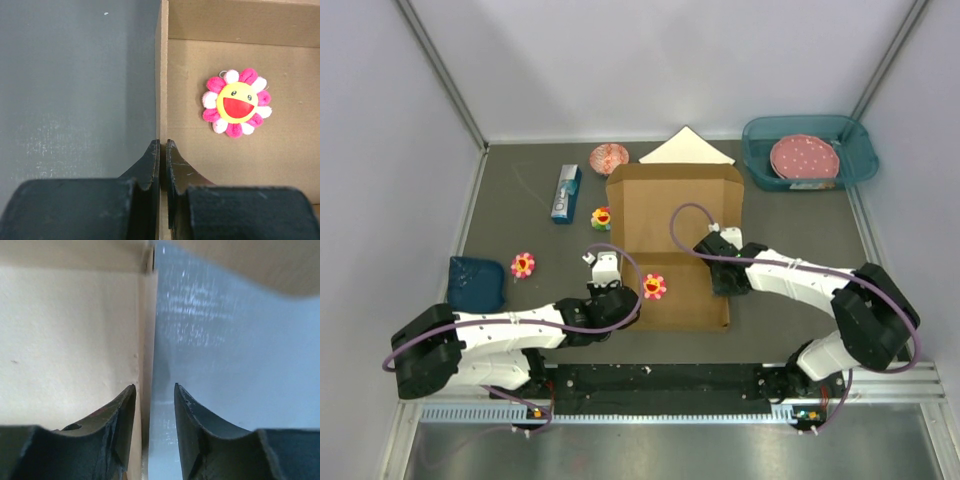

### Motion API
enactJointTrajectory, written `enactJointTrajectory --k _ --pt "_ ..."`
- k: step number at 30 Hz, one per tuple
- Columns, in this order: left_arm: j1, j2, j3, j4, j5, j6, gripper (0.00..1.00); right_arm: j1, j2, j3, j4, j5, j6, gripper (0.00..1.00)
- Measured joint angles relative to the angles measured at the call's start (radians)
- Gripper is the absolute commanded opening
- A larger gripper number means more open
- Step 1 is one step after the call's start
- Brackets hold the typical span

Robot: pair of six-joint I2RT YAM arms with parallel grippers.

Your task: Fold the paper box

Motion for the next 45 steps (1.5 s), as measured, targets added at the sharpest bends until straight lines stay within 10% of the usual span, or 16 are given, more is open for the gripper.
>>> enactJointTrajectory --k 8,17,21,27,40,45 --pt "-0.001 0.0 0.0 0.004 0.011 -0.006 0.0 0.03 0.007 -0.051 -0.002 -0.029 0.032 0.0" --pt "-0.002 0.0 0.0 0.006 0.014 -0.009 0.0 0.052 0.011 -0.057 0.01 0.002 0.072 0.0" --pt "-0.002 0.0 0.0 0.006 0.014 -0.009 0.0 0.055 0.011 -0.057 0.008 0.004 0.077 0.33" --pt "-0.002 0.0 0.0 0.005 0.014 -0.009 0.0 0.058 -0.007 -0.057 -0.018 0.0 0.082 0.45" --pt "-0.002 0.0 0.0 0.005 0.014 -0.021 0.0 0.086 -0.071 -0.064 -0.069 -0.098 0.08 0.38" --pt "-0.002 -0.001 0.0 0.004 0.014 -0.021 0.0 0.101 -0.071 -0.113 -0.072 -0.116 0.086 0.1"
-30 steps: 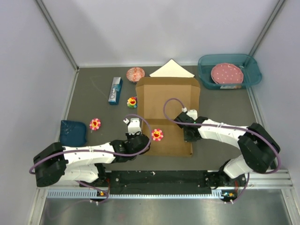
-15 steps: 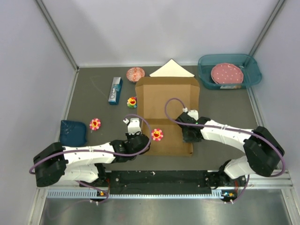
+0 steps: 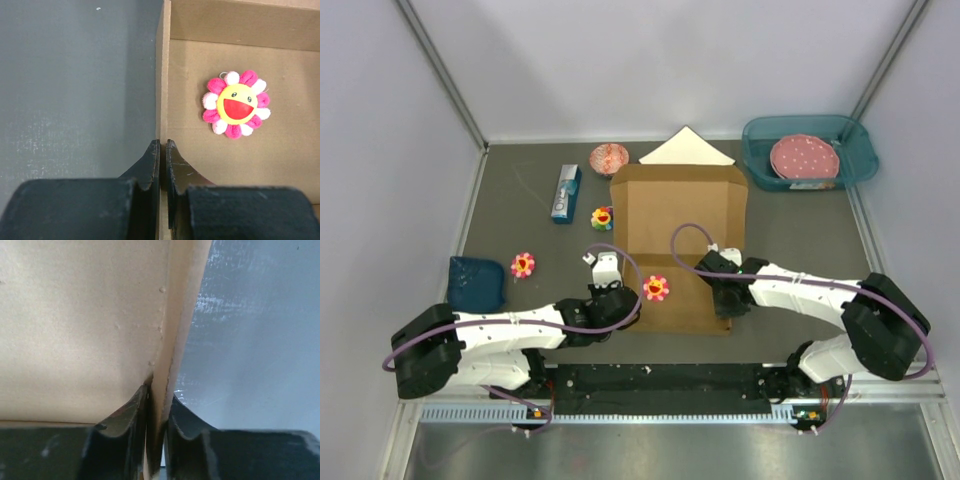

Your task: Fold the paper box

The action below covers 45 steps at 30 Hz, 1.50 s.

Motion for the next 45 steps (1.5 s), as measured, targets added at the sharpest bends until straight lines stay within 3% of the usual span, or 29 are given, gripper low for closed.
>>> enactJointTrajectory --k 2,13,14,17,20,28,32,36,45 --pt "-0.002 0.0 0.0 -0.001 0.0 0.0 0.0 0.004 0.0 -0.003 0.009 -0.002 0.007 0.0" --pt "-0.004 -0.005 0.0 -0.005 0.001 0.0 0.0 0.05 0.028 0.009 -0.005 0.068 0.052 0.01" --pt "-0.004 -0.005 0.0 -0.005 0.001 0.0 0.0 0.053 0.031 0.012 -0.008 0.071 0.052 0.16" --pt "-0.004 -0.006 0.0 -0.008 0.001 0.0 0.01 0.054 0.028 0.012 -0.006 0.072 0.054 0.4" --pt "-0.004 -0.016 0.0 -0.017 0.0 0.004 0.07 0.057 0.009 0.011 -0.009 0.072 0.05 0.48" --pt "-0.004 -0.031 0.0 -0.037 0.0 0.005 0.23 0.065 -0.099 0.053 -0.05 0.091 0.05 0.59" --pt "-0.004 -0.043 0.003 -0.036 0.0 0.005 0.38 0.065 -0.156 0.099 -0.074 0.117 0.05 0.61" --pt "-0.005 -0.06 0.008 -0.038 -0.001 0.005 0.44 0.065 -0.194 0.116 -0.095 0.139 0.05 0.62" --pt "-0.011 -0.17 0.007 -0.062 0.001 -0.002 0.46 0.065 -0.351 0.137 -0.172 0.185 0.035 0.64"
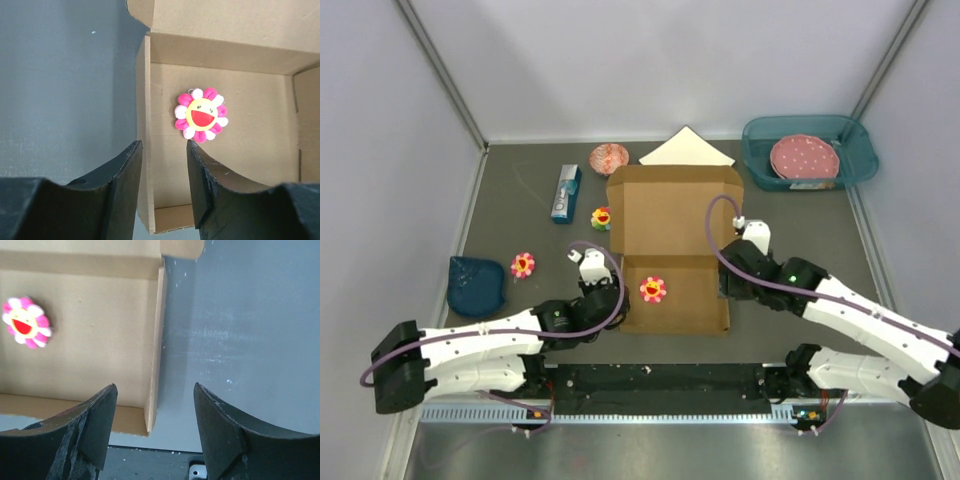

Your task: Fold the paper box

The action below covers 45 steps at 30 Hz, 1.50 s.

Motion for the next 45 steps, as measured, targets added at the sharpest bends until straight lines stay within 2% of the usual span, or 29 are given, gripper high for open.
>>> enactJointTrajectory --k 6,10,13,14,15,17,18,20,22,25,29,37,41,45 --pt "-0.002 -0.094 -0.011 -0.008 0.0 0.0 0.46 -0.025 -0.115 0.099 -0.029 0.085 -0.064 0.69" --pt "-0.003 -0.137 -0.024 -0.045 -0.001 -0.003 0.46 -0.183 -0.131 0.145 0.0 0.072 -0.142 0.7" --pt "-0.003 -0.199 -0.027 -0.084 -0.005 0.006 0.48 -0.337 -0.116 0.145 0.063 -0.003 -0.196 0.7" --pt "-0.004 -0.228 -0.027 -0.093 -0.007 0.021 0.5 -0.373 -0.107 0.145 0.086 -0.031 -0.209 0.7" --pt "-0.004 -0.254 -0.027 -0.097 -0.009 0.032 0.59 -0.405 -0.095 0.144 0.113 -0.061 -0.222 0.7" --pt "-0.004 -0.335 -0.029 -0.095 -0.018 0.094 0.65 -0.455 -0.059 0.14 0.19 -0.128 -0.251 0.7" --pt "-0.004 -0.379 -0.033 -0.079 -0.024 0.13 0.73 -0.467 -0.047 0.134 0.226 -0.148 -0.26 0.7" --pt "0.013 -0.459 -0.047 -0.033 -0.023 0.206 0.78 -0.481 -0.024 0.105 0.321 -0.196 -0.277 0.7" --pt "0.072 -0.53 -0.053 0.008 -0.003 0.276 0.81 -0.487 0.004 0.077 0.406 -0.239 -0.286 0.7" --pt "0.224 -0.563 -0.042 0.07 0.059 0.354 0.84 -0.497 0.048 0.071 0.468 -0.261 -0.295 0.69" --pt "0.451 -0.437 0.029 0.108 0.222 0.409 0.85 -0.507 0.131 0.071 0.546 -0.269 -0.313 0.68" --pt "0.808 -0.114 0.116 0.241 0.618 0.421 0.86 -0.511 0.235 0.077 0.59 -0.24 -0.329 0.66" --pt "0.889 0.043 0.201 0.247 0.814 0.427 0.88 -0.511 0.243 0.091 0.595 -0.232 -0.338 0.66" --pt "0.912 0.15 0.334 0.214 0.94 0.465 0.89 -0.511 0.269 0.124 0.594 -0.233 -0.354 0.65"
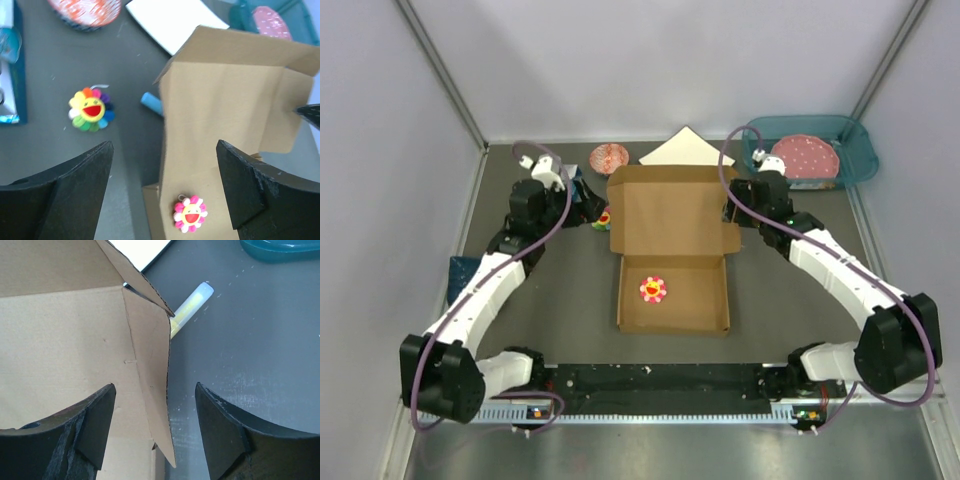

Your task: Fold the paper box

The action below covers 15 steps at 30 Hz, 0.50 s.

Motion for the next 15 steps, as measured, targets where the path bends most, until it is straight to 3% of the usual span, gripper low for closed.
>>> enactJointTrajectory --k 7,15 --pt "0.002 0.1 0.118 -0.006 0.12 0.048 0.85 0.0 0.04 0.021 -0.009 -0.002 -0.01 0.63" --pt "0.031 0.319 0.248 -0.119 0.221 0.097 0.69 0.0 0.08 0.027 -0.034 -0.005 -0.012 0.62"
